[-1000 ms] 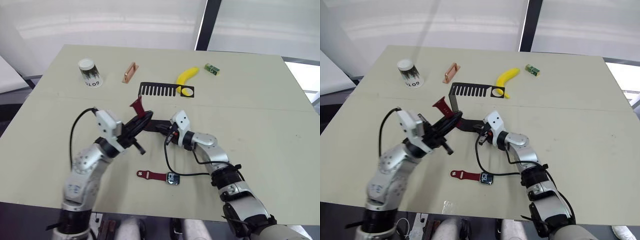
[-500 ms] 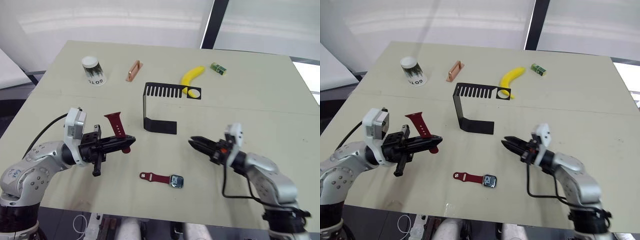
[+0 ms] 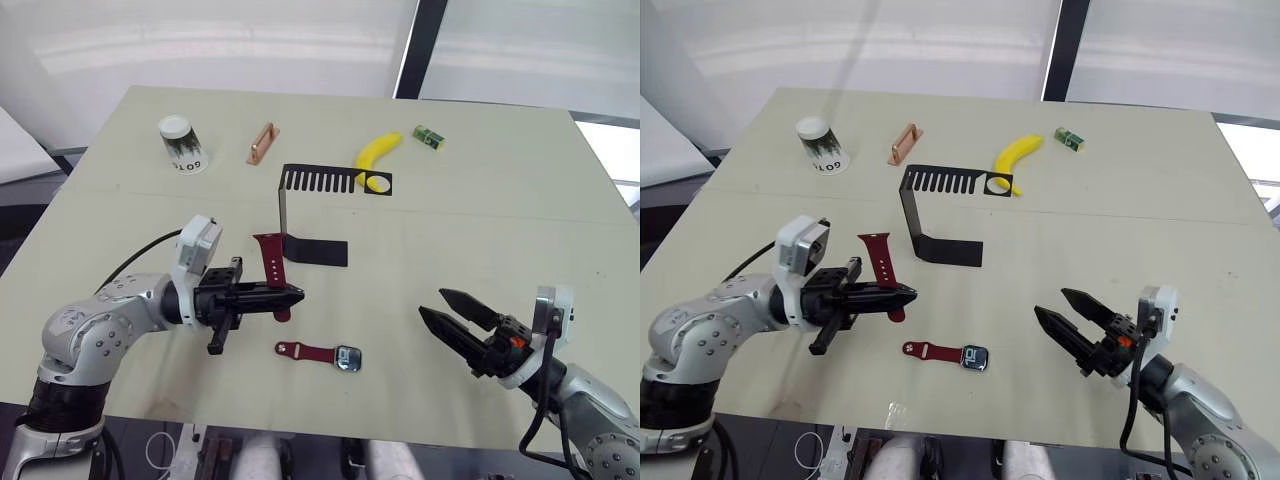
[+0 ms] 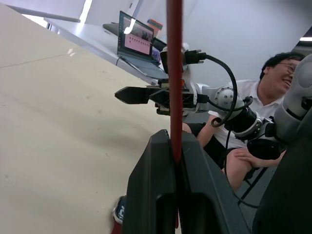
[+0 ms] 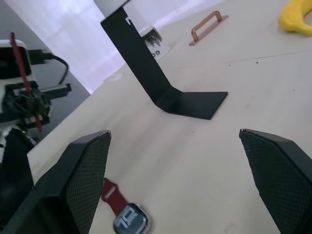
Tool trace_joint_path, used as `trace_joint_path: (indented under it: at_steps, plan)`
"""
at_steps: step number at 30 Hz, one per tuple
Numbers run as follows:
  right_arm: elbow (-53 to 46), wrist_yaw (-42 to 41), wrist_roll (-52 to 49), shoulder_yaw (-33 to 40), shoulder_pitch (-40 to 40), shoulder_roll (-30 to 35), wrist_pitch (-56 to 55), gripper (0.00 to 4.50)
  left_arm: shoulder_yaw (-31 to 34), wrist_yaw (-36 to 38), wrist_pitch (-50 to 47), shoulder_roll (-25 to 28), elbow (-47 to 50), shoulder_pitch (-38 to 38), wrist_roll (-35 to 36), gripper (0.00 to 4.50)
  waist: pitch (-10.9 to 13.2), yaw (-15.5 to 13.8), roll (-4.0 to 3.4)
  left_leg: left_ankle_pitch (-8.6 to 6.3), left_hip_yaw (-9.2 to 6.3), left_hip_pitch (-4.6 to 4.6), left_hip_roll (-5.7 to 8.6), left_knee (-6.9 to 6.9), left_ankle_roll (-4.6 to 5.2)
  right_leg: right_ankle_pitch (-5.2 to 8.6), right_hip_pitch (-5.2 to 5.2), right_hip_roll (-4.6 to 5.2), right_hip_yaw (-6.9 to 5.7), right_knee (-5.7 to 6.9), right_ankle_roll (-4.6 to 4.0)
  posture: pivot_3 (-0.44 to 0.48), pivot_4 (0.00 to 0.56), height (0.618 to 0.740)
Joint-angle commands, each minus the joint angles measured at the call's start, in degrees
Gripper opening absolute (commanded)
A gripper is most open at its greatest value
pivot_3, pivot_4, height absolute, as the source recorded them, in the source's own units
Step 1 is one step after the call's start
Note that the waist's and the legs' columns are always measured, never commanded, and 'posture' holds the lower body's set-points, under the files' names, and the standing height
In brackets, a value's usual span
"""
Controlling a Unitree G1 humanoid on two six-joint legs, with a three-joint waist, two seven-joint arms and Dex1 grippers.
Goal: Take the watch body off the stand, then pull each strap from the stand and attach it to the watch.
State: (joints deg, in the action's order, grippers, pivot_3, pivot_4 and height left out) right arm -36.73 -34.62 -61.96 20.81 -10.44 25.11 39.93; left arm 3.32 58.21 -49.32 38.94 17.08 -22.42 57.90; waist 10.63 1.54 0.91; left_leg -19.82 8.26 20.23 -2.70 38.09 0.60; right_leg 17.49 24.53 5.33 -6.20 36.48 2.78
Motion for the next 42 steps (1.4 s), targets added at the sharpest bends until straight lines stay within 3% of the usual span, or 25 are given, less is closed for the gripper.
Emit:
trace_joint_path:
  at_steps: [1, 9, 26, 29, 32, 42]
  plan:
    - [-4.56, 6.75, -9.87, -3.83, 5.07, -1.78, 0.81, 4.47, -2.41, -0.25, -2.19, -1.29, -0.13, -2.75, 0.11, 0.00, 0.00, 0.07, 0.00, 0.00, 0.01, 0.00, 0.00, 0.00, 0.00, 0.00, 0.01, 0.00, 0.01, 0.01, 0.00, 0.000, 0.150, 0.729]
    - [-5.61, 16.19, -15.22, -15.07, 17.06, -3.44, 2.06, 4.47, -6.63, -0.56, -2.68, -7.84, -3.26, -8.62, -1.77, 0.00, 0.00, -0.18, 0.01, 0.11, 0.00, 0.05, 0.04, 0.10, 0.08, 0.00, 0.02, 0.02, -0.01, 0.03, 0.00, 0.000, 0.150, 0.729]
    - [-1.49, 19.73, -16.56, -21.75, 26.03, -3.94, 2.30, 4.47, -8.37, -0.58, -2.28, -9.99, -0.61, -6.56, -3.59, 0.00, 0.00, -0.03, 0.01, 0.16, 0.00, 0.08, 0.02, 0.15, 0.15, 0.00, 0.03, 0.01, -0.02, 0.05, 0.01, 0.000, 0.150, 0.729]
    - [-1.11, 20.12, -16.92, -22.07, 26.68, -4.53, 2.05, 3.74, -8.35, -0.42, -2.28, -10.21, -0.26, -5.98, -3.80, 0.00, 0.00, -0.11, 0.01, 0.16, -0.01, 0.09, 0.03, 0.16, 0.15, 0.00, 0.03, 0.02, -0.03, 0.04, 0.01, 0.000, 0.150, 0.729]
    - [-0.94, 20.08, -17.26, -22.31, 27.06, -4.59, 2.25, 2.29, -8.28, -0.31, -2.00, -10.47, -0.14, -5.55, -4.02, 0.00, 0.00, -0.09, 0.01, 0.16, -0.01, 0.09, 0.04, 0.18, 0.16, 0.00, 0.02, 0.04, -0.02, 0.05, 0.01, 0.000, 0.150, 0.729]
    - [-0.03, 20.32, -18.00, -22.60, 27.68, -4.51, 2.48, 2.29, -8.02, -0.65, -1.00, -11.45, -0.24, -5.30, -4.42, 0.00, 0.00, -0.08, 0.01, 0.16, -0.01, 0.09, 0.03, 0.18, 0.16, 0.00, 0.03, 0.03, -0.02, 0.05, 0.01, 0.000, 0.150, 0.729]
